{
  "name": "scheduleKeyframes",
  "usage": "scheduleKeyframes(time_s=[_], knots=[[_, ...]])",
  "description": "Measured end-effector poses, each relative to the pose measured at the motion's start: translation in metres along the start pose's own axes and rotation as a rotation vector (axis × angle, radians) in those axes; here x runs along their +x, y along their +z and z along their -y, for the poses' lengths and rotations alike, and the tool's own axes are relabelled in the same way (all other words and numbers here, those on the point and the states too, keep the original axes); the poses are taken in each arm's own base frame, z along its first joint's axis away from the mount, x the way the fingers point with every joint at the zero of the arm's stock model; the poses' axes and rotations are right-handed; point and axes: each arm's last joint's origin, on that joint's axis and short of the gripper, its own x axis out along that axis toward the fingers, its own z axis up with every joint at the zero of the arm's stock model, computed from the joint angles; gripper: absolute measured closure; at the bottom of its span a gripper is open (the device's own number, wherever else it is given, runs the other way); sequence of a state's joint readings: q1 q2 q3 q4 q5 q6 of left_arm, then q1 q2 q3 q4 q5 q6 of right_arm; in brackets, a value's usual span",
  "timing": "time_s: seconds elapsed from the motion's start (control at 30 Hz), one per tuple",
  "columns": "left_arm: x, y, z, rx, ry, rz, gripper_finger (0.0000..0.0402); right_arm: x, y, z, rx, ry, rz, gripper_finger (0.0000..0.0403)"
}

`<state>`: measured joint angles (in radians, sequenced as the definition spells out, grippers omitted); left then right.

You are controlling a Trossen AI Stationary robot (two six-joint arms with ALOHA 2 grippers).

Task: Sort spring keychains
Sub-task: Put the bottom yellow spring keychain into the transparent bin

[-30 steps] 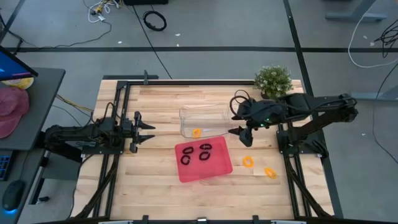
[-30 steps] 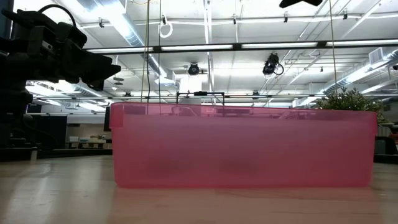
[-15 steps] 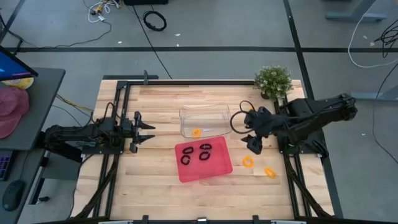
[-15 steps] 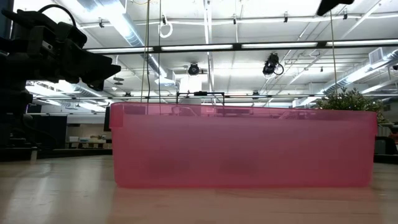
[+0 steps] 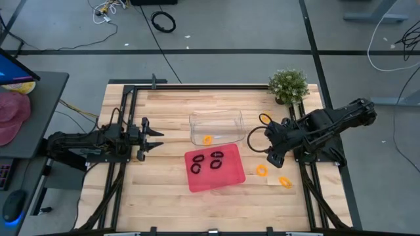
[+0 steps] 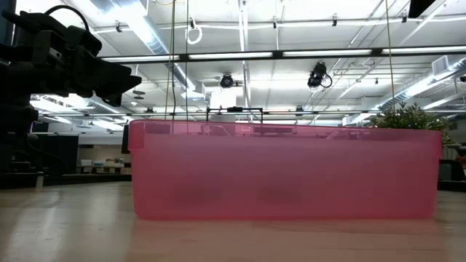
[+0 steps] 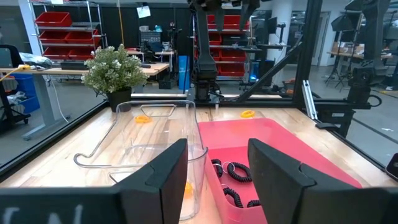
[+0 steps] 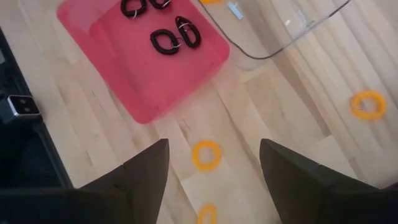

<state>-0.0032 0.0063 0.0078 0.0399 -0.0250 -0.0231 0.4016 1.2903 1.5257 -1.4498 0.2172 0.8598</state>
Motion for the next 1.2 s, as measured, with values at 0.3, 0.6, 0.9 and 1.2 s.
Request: scheduleKeyframes(time_s=[0.3, 0.6, 0.9, 1.2], knots=[[0.0, 0.0, 0.0, 0.0, 0.0, 0.0, 0.0229, 0.006, -0.009, -0.01, -0.002, -0.016, -0.036, 0.0154], [0.0, 0.0, 0.0, 0.0, 0.0, 0.0, 0.0229, 0.037, -0.012, -0.041, -0.031, -0.043, -0.145, 0.0154], [0.0, 0.0, 0.0, 0.0, 0.0, 0.0, 0.0229, 0.053, -0.017, -0.061, -0.064, -0.043, -0.173, 0.0154], [0.0, 0.0, 0.0, 0.0, 0.0, 0.0, 0.0229, 0.051, -0.024, -0.07, -0.074, -0.009, -0.142, 0.0154]])
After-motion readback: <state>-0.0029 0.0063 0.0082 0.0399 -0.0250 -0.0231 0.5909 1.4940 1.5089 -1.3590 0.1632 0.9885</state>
